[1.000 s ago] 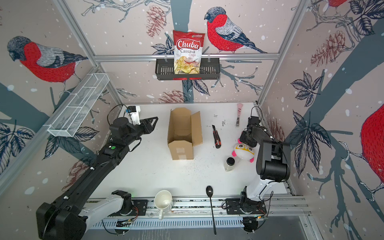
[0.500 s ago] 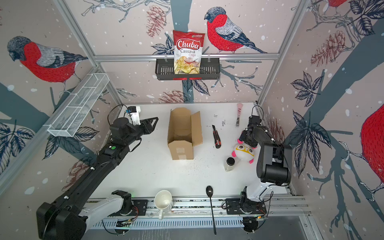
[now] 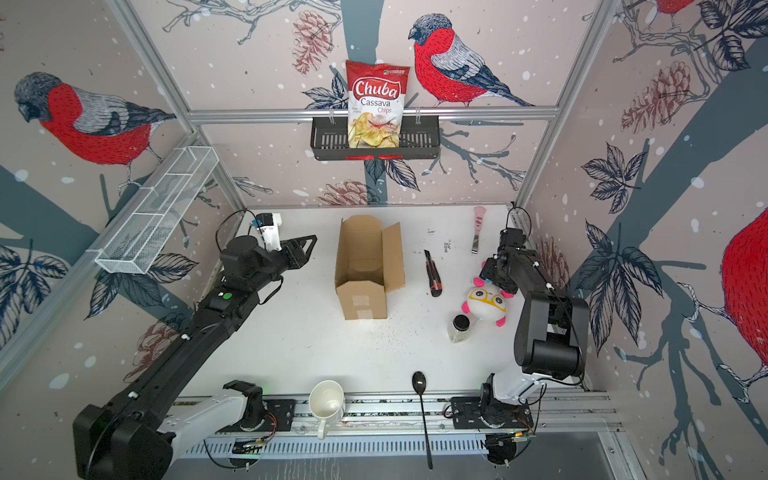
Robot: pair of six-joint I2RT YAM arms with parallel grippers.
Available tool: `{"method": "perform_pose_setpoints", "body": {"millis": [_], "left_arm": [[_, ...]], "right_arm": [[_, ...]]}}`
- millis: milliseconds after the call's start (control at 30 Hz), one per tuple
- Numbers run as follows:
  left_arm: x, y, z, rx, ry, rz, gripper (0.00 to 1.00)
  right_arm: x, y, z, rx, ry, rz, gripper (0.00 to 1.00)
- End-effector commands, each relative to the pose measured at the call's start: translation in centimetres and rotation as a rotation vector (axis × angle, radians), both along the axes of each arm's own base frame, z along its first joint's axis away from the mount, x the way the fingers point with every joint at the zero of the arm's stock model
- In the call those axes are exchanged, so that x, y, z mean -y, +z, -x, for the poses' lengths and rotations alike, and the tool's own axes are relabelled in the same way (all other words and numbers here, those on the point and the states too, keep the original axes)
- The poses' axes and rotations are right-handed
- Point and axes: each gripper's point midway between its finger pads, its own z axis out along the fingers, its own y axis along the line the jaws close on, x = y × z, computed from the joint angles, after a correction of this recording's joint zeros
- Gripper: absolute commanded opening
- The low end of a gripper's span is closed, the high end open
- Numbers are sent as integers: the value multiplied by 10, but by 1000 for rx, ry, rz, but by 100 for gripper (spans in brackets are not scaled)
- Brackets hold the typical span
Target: Unpack the express box
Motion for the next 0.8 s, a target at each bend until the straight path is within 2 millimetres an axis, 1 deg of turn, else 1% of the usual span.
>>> {"method": "perform_pose_setpoints", "body": {"millis": [0, 67, 167, 233, 267, 333, 367, 400, 433, 533, 633, 767], "left_arm": [[1, 9, 0, 41, -7, -6, 50], [-2, 9, -1, 42, 6, -24, 53], [-7, 7, -2, 44, 34, -56, 62], [-13, 5, -3, 49, 66, -73, 74], [-17, 4, -4, 56, 86, -82, 83], [-25, 1, -5, 67, 132, -98, 95], [-29, -1, -5, 72, 153, -108, 96], [-33, -2, -6, 76, 169, -118, 96], [-36, -4, -7, 77, 187, -133, 96], [-51, -19, -12, 39, 263, -190, 96], [-74, -39, -17, -12, 383, -246, 96], [-98, -63, -17, -54, 494, -319, 96]], "right_arm": [[6, 13, 4, 7, -23, 31, 68], [8, 26, 4, 34, -28, 48, 68], [10, 53, 4, 103, -30, 89, 69], [8, 72, 5, 162, -19, 131, 70], [5, 83, 6, 200, -10, 147, 70], [-2, 100, 10, 274, -1, 165, 70], [-6, 107, 12, 313, 10, 170, 72], [-9, 121, 15, 371, 12, 177, 86], [-12, 129, 18, 418, 17, 179, 99], [-26, 152, 25, 556, 53, 190, 99], [-42, 169, 32, 683, 93, 191, 99], [-48, 183, 43, 782, 76, 187, 99]]}}
